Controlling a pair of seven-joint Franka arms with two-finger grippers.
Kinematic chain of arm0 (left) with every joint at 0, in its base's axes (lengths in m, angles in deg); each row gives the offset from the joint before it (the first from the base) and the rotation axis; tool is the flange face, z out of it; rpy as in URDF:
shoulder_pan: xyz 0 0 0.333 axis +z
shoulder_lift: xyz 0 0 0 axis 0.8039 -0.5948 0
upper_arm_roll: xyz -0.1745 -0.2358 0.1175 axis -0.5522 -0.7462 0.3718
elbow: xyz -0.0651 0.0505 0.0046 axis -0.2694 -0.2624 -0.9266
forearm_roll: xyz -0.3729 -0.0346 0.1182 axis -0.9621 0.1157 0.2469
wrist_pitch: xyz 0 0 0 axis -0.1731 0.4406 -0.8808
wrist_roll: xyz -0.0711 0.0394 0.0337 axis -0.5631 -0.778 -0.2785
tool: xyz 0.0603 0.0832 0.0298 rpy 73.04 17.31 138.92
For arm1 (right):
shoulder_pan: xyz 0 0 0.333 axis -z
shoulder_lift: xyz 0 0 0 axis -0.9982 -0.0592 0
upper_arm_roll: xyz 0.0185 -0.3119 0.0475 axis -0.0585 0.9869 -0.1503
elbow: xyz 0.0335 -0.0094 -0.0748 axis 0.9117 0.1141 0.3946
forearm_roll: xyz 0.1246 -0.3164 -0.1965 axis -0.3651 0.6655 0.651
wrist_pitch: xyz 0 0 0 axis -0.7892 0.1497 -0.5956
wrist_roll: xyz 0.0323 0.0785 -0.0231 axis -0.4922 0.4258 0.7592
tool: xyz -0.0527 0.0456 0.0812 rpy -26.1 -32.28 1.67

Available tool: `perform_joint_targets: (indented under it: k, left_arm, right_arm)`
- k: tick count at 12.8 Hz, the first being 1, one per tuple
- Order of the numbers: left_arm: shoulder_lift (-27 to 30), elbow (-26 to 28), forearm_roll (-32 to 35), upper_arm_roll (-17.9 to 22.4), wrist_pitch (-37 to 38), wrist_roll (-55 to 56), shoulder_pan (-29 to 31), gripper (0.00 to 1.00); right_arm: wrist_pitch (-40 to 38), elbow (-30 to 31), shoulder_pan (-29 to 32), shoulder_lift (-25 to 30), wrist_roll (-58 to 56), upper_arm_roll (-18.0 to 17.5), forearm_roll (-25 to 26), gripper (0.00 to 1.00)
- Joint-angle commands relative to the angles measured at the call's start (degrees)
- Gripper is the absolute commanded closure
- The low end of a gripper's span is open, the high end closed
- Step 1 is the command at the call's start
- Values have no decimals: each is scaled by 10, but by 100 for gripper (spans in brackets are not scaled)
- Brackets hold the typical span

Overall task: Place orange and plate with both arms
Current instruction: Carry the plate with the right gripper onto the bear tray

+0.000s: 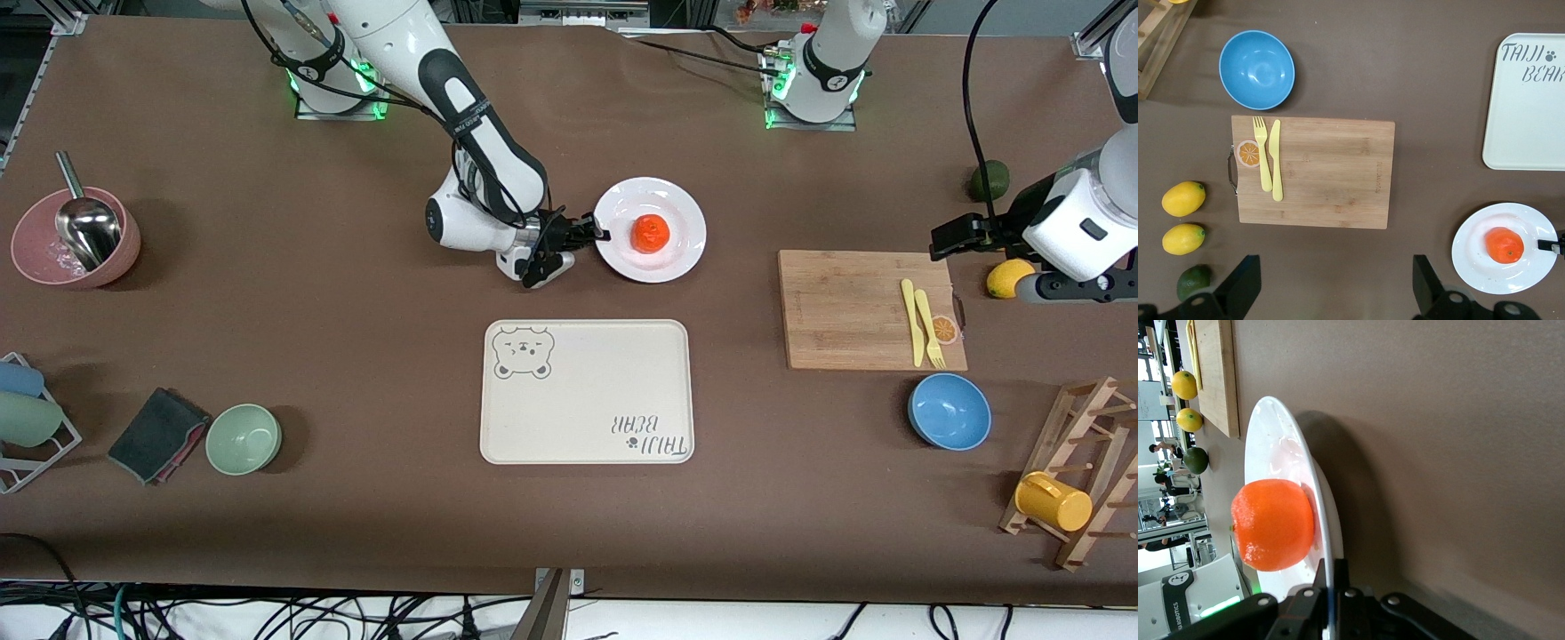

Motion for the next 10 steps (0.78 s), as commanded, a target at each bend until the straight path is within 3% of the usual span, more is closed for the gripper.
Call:
perform_joint_targets:
  k: [1, 6, 10]
  left_arm:
    - [-4, -13, 7, 8, 11, -12, -7, 0]
    - [-4, -14, -5, 8, 12, -14, -7, 0]
    - [-4, -14, -11, 6, 12, -14, 0, 0]
  right_arm:
    - [10, 3, -2, -2, -7, 2, -5, 100]
    - [10, -2, 1, 6, 1, 7, -6, 100]
    - [3, -39, 12, 6, 38, 35, -8, 100]
